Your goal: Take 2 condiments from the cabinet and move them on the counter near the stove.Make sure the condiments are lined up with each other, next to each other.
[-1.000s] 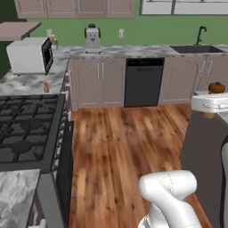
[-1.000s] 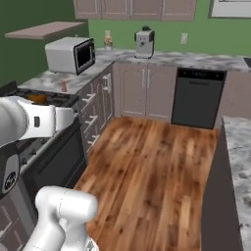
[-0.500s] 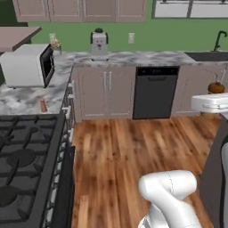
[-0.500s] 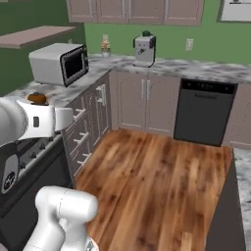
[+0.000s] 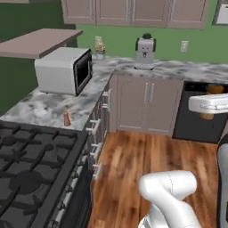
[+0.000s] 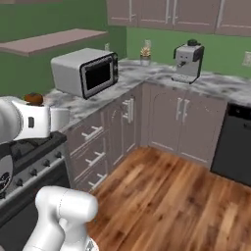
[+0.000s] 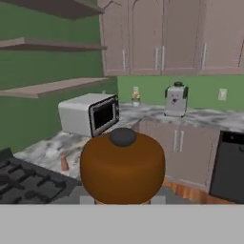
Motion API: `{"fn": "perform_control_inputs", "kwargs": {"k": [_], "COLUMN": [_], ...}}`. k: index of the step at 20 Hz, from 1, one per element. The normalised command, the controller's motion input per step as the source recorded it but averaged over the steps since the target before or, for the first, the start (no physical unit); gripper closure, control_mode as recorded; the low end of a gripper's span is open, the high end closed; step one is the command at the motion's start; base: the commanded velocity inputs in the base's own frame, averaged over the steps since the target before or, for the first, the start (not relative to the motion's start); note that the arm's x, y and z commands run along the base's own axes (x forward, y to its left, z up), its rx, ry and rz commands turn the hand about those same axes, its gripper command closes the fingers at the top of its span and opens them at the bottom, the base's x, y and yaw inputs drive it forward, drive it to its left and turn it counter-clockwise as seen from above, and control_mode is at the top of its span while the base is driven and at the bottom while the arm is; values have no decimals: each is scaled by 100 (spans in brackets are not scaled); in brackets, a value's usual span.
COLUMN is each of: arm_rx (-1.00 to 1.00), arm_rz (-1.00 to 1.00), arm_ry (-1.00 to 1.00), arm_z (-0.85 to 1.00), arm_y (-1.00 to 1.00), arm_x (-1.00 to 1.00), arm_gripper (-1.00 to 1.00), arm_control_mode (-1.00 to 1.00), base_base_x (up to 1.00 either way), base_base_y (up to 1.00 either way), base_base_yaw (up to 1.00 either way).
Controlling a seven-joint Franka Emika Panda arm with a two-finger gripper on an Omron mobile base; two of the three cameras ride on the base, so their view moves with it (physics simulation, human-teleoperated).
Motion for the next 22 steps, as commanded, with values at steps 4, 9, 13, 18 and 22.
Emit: {"fn": "perform_control_inputs", "kwargs": {"k": [4,9,13,18,22], "arm_rx": [0,0,0,0,0], "arm_rz": [0,0,0,0,0], "arm_ry": [0,0,0,0,0], "arm_z": [0,0,0,0,0], "arm_y": [0,0,0,0,0], "arm_x": [0,0,0,0,0], "arm_gripper": [100,100,100,100,100], "arm_control_mode": [100,100,100,100,100], "base_base_x": [66,16,0,42,18], "base_base_y": [-11,-18,-40,-46,-76], "base_base_yaw": [93,97,91,73,16]}}
